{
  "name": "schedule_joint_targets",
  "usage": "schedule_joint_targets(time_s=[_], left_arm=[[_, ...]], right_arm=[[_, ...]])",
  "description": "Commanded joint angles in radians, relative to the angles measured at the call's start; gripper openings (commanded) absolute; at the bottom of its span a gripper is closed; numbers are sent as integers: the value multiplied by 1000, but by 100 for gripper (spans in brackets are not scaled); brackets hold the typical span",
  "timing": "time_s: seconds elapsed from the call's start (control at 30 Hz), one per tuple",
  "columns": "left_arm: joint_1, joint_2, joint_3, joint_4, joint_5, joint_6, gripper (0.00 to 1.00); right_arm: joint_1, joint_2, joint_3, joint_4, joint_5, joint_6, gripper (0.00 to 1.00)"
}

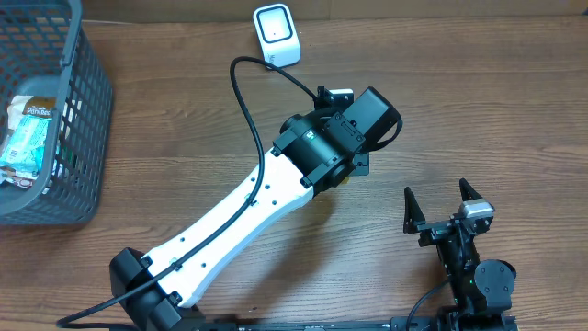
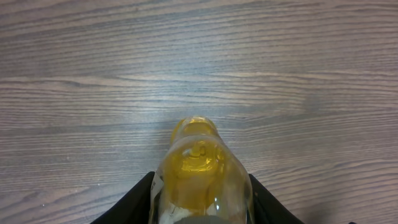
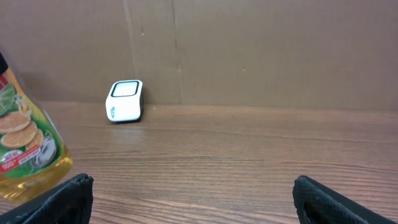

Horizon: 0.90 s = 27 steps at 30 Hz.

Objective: Scan the item barcode
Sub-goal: 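Carry the bottle with the left gripper toward the table center, then lower the bottle upright onto the table near the right gripper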

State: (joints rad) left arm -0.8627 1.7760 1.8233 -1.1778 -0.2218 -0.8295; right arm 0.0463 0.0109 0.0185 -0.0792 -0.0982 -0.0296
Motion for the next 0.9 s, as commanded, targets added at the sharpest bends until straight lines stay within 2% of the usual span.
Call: schedule_joint_targets(time_s=[0.0, 0.87], left_arm=[[-11, -13, -7, 8, -29, -16, 39], [-30, 67, -8, 13, -75, -39, 43]], right_arm=[[-2, -8, -11, 5, -1, -5, 100], [-2, -8, -11, 5, -1, -5, 100]])
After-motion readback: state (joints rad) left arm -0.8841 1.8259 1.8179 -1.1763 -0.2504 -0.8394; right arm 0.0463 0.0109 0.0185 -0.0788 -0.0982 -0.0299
